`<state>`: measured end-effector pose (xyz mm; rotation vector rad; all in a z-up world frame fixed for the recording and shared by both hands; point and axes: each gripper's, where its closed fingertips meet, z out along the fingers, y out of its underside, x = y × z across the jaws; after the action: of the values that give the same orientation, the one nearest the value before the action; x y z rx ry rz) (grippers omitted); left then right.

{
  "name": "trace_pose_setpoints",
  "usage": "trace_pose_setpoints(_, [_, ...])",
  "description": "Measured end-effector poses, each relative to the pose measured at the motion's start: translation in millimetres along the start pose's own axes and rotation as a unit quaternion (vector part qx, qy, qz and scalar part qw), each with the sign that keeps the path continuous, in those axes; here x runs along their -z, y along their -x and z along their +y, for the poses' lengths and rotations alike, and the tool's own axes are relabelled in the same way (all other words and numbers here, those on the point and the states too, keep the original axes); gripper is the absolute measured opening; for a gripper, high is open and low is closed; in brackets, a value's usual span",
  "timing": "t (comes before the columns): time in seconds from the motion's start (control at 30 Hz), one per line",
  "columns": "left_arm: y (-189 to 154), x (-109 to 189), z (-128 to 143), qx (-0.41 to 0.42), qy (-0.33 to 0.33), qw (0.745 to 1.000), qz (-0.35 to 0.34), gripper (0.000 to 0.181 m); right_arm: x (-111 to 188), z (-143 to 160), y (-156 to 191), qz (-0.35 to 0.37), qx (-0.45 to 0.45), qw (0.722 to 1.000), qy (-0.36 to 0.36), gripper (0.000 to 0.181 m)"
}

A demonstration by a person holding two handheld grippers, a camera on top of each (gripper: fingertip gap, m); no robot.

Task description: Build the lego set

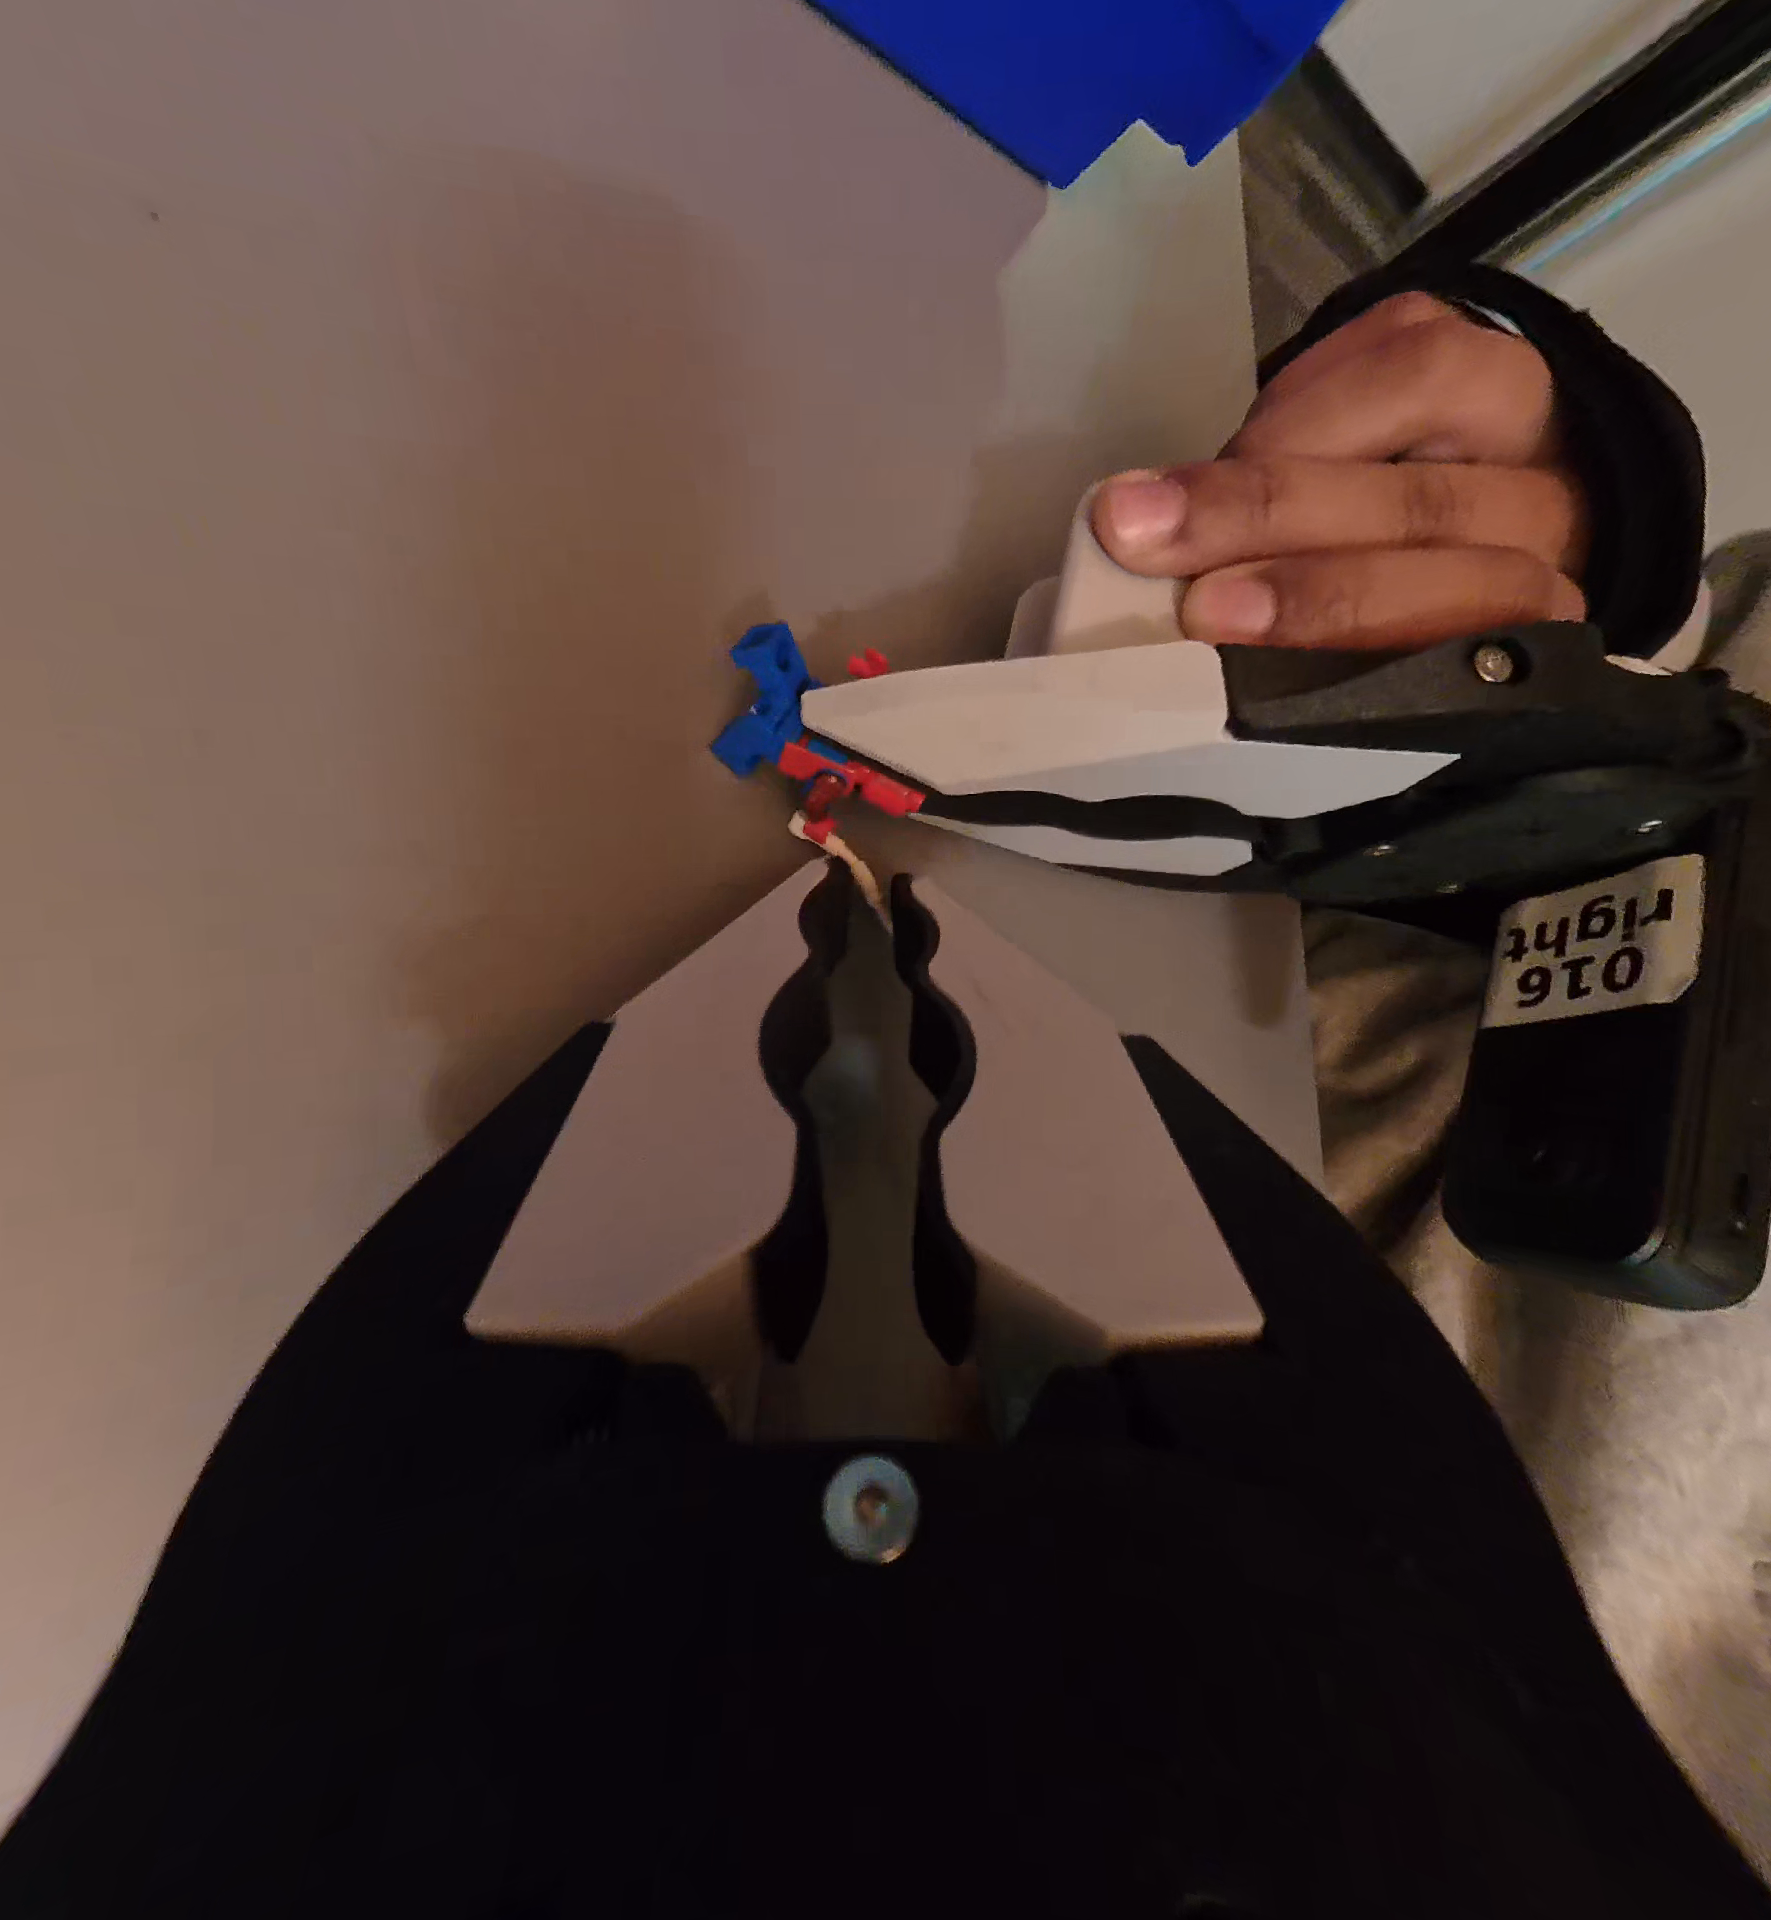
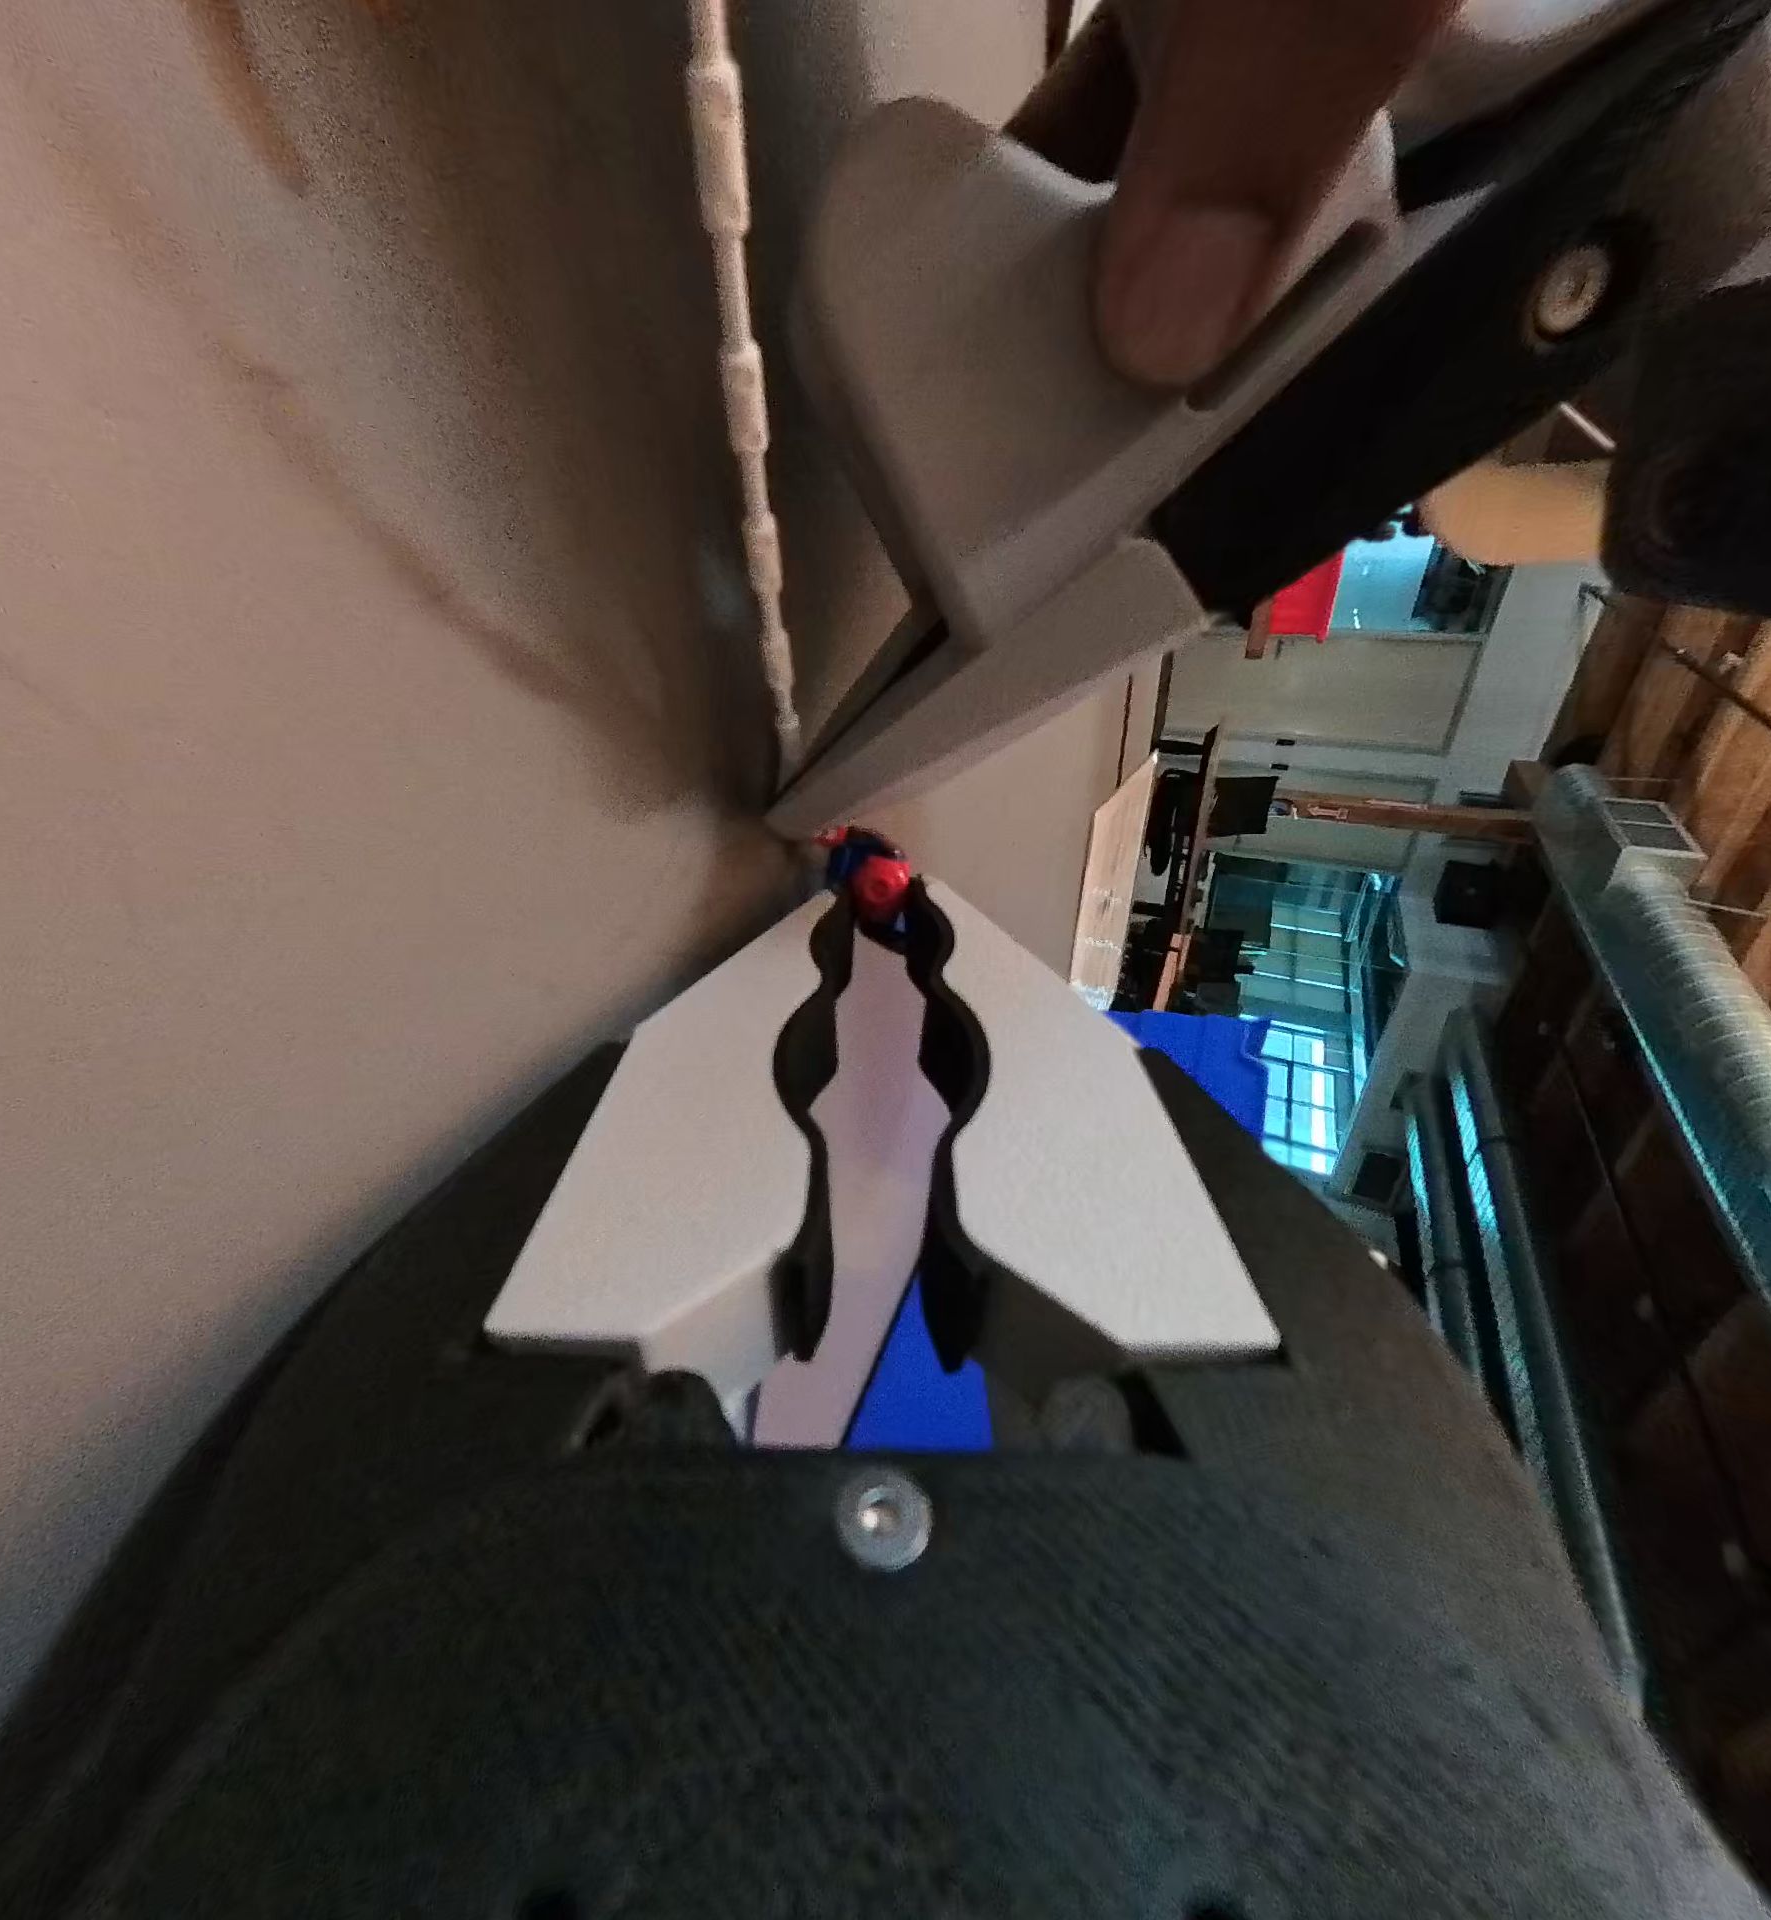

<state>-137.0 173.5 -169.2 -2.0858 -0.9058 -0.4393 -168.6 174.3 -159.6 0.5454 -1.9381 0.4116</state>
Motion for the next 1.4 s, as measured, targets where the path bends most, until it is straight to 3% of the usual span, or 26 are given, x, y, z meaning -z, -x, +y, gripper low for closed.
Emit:
trace_pose_setpoints(0.3, [6,6,1,0.0,0.006,0.998,-0.06,0.013,1,0,-2,0.013,-0.007,1.0,0.012,0.008])
trace_pose_setpoints(0.63, [6,10,-2,0.007,-0.017,0.998,-0.057,0.026,3,1,-3,0.02,-0.009,0.999,0.024,0.008])
trace_pose_setpoints(0.83, [17,11,0,-0.017,-0.019,0.995,-0.101,0.006,3,-1,-4,0.026,0.001,0.999,0.027,0.008])
trace_pose_setpoints(1.0, [18,11,-1,-0.013,-0.024,0.995,-0.099,0.003,4,-2,-3,0.034,0.023,0.999,0.032,0.008])
trace_pose_setpoints(1.2, [11,14,-5,0.02,-0.056,0.997,-0.056,0.028,4,-2,-3,0.035,0.047,0.998,0.037,0.008])
trace_pose_setpoints(1.4, [22,13,-5,-0.007,-0.054,0.991,-0.121,0.008,3,-3,-3,0.034,0.072,0.996,0.041,0.008])
